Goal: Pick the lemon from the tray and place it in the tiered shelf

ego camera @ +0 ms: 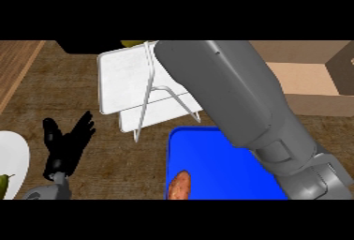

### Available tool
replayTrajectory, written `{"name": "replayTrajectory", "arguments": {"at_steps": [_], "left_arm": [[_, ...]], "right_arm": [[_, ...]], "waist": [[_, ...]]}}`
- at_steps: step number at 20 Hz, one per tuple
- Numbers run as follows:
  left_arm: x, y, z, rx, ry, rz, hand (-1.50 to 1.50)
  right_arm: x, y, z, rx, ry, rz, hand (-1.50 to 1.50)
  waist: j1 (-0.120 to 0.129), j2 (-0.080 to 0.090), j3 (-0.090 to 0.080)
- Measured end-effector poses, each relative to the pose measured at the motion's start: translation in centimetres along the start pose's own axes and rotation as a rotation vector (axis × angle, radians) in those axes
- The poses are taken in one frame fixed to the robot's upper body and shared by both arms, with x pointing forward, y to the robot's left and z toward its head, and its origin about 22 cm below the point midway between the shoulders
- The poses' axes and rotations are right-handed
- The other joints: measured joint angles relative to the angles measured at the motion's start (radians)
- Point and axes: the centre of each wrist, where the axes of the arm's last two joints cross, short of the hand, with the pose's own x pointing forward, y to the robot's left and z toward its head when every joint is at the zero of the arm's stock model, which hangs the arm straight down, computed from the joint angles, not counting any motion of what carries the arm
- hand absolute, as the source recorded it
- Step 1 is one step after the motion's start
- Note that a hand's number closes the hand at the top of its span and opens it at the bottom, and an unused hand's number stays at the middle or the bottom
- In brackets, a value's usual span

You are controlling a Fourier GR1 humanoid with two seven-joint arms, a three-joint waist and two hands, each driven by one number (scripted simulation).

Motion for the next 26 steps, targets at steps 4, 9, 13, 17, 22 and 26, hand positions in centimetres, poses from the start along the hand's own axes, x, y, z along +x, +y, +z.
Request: {"name": "replayTrajectory", "arguments": {"at_steps": [4,9,13,17,22,26], "left_arm": [[0.1,0.6,0.0,-0.004,-0.001,0.004,0.0],[-0.3,0.1,0.0,-0.004,0.003,0.004,0.0],[-0.2,0.3,-0.1,-0.004,0.003,0.001,0.0],[-0.5,0.1,-0.4,0.004,-0.011,0.002,0.0],[-0.4,0.7,0.0,0.005,0.002,0.006,0.0],[-0.3,1.0,-0.1,0.014,0.008,0.01,0.0]], "right_arm": [[-0.6,-0.8,-0.2,-0.057,0.05,-0.136,-1.5],[-0.6,-2.1,-0.2,-0.102,0.081,-0.322,-1.5],[-1.2,-3.1,-0.4,-0.13,0.099,-0.47,-1.5],[-1.1,-4.9,-0.6,-0.192,0.119,-0.595,-1.5],[-2.8,-7.1,-0.6,-0.341,0.164,-0.619,-1.5],[-5.6,-9.6,-0.1,-0.458,0.232,-0.65,-1.5]], "waist": [[-0.001,0.0,0.0],[0.003,0.0,0.001],[0.004,0.001,0.0],[-0.001,0.0,0.001],[-0.009,-0.003,0.001],[-0.018,-0.004,0.001]]}}
